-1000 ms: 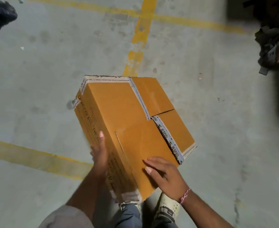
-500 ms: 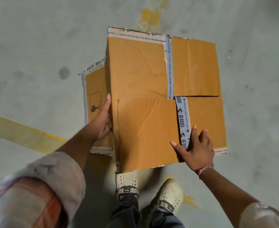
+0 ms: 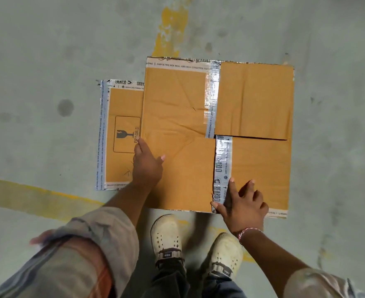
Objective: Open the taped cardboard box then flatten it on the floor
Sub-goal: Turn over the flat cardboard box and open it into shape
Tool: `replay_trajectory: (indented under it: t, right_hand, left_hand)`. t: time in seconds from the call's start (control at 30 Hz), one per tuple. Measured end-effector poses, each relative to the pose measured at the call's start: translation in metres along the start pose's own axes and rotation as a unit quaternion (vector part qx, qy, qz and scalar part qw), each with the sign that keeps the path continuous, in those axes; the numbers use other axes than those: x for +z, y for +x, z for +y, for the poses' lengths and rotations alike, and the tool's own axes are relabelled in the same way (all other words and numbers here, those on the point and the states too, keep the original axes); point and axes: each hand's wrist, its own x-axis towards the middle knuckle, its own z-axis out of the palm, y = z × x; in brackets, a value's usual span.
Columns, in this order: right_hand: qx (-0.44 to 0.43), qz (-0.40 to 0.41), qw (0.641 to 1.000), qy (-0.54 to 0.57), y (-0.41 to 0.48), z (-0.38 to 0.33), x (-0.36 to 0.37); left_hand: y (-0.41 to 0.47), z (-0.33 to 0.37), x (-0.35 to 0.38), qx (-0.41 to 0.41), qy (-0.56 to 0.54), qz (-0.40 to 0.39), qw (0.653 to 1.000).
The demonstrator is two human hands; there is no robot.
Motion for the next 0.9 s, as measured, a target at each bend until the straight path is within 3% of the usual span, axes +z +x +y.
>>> replay_trajectory:
  t: [0.07, 0.17, 0.23, 0.3, 0.37, 0.63, 0.77, 0.9]
  right_hand:
    - [-0.017, 0.048, 0.999, 0.000, 0.002, 0.000, -0.008]
    - [-0.046, 0.126, 0.990, 0.049, 0.016, -0.014, -0.028]
    - [-0.042, 0.133, 0.987, 0.080, 0.033, -0.031, -0.043]
    - [-0.023, 0.082, 0.994, 0.067, 0.049, -0.043, -0.052]
    - [-0.009, 0.043, 0.998, 0.048, 0.060, -0.046, -0.054]
    - [-0.003, -0.008, 0.995, 0.100, 0.066, -0.049, -0.065]
    - [0.017, -0.017, 0.996, 0.091, 0.063, -0.041, -0.083]
    - [0.017, -0.014, 0.998, 0.057, 0.060, -0.020, -0.094]
  left_hand:
    - [-0.009, 0.005, 0.005, 0.013, 0.107, 0.040, 0.993]
    - [-0.022, 0.020, 0.015, 0.174, 0.284, 0.110, 0.936]
    - [-0.022, 0.037, 0.025, 0.298, 0.323, 0.075, 0.895]
    - [-0.016, 0.053, 0.032, 0.361, 0.351, 0.035, 0.863]
    - [-0.008, 0.065, 0.035, 0.361, 0.374, 0.024, 0.854]
    - [-0.003, 0.089, 0.039, 0.318, 0.376, 0.027, 0.870]
    - [-0.015, 0.083, 0.042, 0.338, 0.398, 0.018, 0.853]
    - [-0.033, 0.088, 0.050, 0.307, 0.366, 0.019, 0.878]
